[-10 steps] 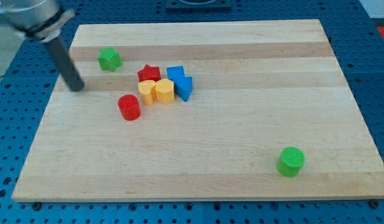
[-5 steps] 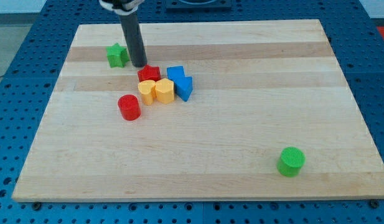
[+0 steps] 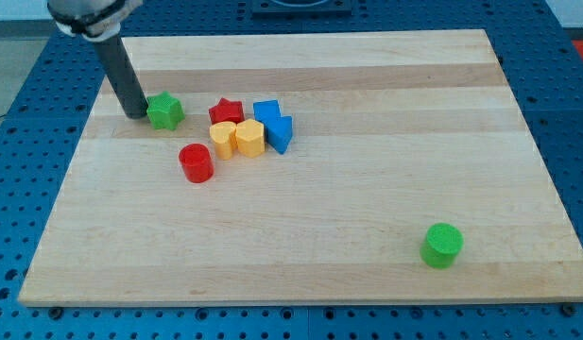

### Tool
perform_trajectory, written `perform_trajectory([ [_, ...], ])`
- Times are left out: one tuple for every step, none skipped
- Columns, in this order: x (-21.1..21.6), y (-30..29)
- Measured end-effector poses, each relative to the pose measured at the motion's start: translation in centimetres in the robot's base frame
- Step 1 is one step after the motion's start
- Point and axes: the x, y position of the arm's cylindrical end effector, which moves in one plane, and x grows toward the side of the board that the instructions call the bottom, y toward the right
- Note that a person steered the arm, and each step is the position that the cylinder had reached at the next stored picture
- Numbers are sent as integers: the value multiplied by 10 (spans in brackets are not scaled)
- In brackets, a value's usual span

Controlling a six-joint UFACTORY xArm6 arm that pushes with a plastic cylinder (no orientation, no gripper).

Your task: Move the green star slightly down

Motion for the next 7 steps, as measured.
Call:
perform_trajectory([
  [-50, 13],
  [-55, 62],
  [4, 68],
  [62, 48],
  [81, 43],
  [39, 43],
  [0, 27],
])
